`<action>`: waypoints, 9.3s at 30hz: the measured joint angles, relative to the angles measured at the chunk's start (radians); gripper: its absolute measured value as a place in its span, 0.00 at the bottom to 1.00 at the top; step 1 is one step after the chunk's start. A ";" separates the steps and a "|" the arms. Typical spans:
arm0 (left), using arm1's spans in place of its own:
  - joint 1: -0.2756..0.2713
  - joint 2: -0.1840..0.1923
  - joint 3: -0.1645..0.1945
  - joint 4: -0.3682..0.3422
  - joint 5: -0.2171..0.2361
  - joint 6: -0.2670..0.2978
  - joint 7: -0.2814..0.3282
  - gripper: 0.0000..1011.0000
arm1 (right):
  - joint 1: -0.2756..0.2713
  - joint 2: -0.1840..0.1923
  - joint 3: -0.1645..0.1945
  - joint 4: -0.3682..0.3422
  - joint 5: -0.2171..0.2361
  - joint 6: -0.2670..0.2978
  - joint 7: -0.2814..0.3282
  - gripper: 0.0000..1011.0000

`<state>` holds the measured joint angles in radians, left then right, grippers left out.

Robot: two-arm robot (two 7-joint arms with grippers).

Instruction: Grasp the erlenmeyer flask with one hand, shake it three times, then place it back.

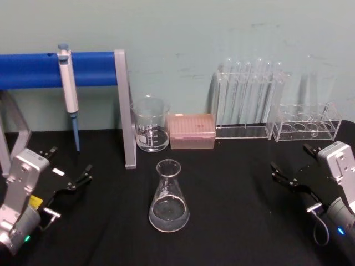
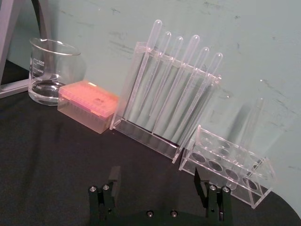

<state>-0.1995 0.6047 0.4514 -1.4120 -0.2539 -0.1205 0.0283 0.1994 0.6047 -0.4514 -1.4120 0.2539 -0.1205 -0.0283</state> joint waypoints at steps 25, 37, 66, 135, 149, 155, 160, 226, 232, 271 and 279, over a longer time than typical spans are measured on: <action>0.000 0.000 0.000 0.000 0.000 0.000 0.000 0.99 | -0.013 0.017 0.049 -0.051 0.113 -0.037 0.232 0.99; 0.000 0.000 0.000 0.000 0.000 0.000 0.000 0.99 | -0.015 0.014 0.038 -0.095 0.227 -0.053 0.478 0.99; 0.000 0.000 0.000 0.000 0.000 0.000 0.000 0.99 | 0.183 -0.142 -0.084 0.117 0.268 -0.049 0.810 0.99; 0.000 0.000 0.000 0.000 0.000 0.000 0.000 0.99 | 0.387 -0.329 -0.163 0.453 0.223 -0.056 0.869 0.78; 0.000 0.000 0.000 0.000 0.000 0.000 0.000 0.99 | 0.387 -0.329 -0.163 0.453 0.224 -0.056 0.869 0.45; 0.000 0.000 0.000 0.000 0.000 0.000 0.000 0.99 | 0.387 -0.329 -0.163 0.453 0.224 -0.056 0.869 0.45; 0.000 0.000 0.000 0.000 0.000 0.000 0.000 0.99 | 0.387 -0.329 -0.163 0.453 0.224 -0.056 0.869 0.45; 0.000 0.000 0.000 0.000 0.000 0.000 0.000 0.99 | 0.267 -0.251 -0.061 0.081 0.239 0.091 0.602 0.45; 0.000 0.000 0.000 0.000 0.000 0.000 0.000 0.99 | 0.267 -0.251 -0.062 0.081 0.239 0.091 0.603 0.45; 0.000 0.000 0.000 0.000 0.000 0.000 0.000 0.99 | 0.289 -0.222 -0.131 0.067 0.299 0.076 0.767 0.45; 0.000 0.000 0.000 0.000 0.000 0.000 0.000 0.99 | 0.293 -0.220 -0.141 0.068 0.310 0.070 0.763 0.45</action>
<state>-0.1995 0.6047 0.4514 -1.4120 -0.2539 -0.1205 0.0283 0.4922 0.3848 -0.5929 -1.3444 0.5638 -0.0504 0.7351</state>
